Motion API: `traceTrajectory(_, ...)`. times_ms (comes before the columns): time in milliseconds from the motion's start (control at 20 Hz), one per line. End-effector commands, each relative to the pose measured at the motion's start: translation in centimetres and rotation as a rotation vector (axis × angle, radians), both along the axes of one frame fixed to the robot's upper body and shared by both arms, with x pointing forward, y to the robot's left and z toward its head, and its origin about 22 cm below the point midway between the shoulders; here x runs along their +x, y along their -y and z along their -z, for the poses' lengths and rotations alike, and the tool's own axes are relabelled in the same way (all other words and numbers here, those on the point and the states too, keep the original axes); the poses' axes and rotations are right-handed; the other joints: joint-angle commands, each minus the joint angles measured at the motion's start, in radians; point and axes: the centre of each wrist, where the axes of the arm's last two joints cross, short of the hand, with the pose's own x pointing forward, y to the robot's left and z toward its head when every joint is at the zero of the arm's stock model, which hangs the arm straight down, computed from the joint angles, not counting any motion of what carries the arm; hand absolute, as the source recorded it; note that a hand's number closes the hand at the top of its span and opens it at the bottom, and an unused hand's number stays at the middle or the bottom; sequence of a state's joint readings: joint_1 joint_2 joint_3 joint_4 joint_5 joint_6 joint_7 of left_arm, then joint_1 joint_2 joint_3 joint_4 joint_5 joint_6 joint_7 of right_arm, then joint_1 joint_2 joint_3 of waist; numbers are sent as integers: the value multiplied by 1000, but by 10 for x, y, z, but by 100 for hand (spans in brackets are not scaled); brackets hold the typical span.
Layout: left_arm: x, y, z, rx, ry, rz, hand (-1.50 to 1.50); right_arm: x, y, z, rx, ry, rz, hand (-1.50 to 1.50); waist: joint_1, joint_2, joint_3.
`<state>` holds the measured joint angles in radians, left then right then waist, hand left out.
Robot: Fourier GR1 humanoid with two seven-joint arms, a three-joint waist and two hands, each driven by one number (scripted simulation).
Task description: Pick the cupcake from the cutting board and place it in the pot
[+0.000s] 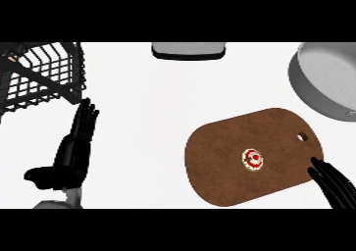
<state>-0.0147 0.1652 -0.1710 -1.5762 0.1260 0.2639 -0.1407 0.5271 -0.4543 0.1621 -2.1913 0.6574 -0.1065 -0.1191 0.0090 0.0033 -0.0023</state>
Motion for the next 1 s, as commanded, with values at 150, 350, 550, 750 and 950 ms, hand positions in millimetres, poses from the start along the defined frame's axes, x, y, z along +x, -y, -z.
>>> traceTrajectory(150, 16, -25, -21, -8, -1, -4, 0, 19, -44, 13, -65, -100, 24, -150, -7, -3, 2)
traceTrajectory(350, 2, 12, 11, 7, -3, -7, 0, 44, -46, 23, -125, -194, 88, -150, -6, -2, 2)
traceTrajectory(550, -20, -1, 2, 9, -23, 8, 0, 54, -49, 43, -100, -217, 67, -150, -5, -4, 3)
traceTrajectory(750, -10, -8, -12, 1, -5, -22, 0, 49, -59, 51, -123, -210, 37, -150, -9, -4, 2)
traceTrajectory(950, -2, 8, -6, 4, 6, -18, 0, 71, -46, 55, -123, -200, 68, -150, -10, -4, 2)
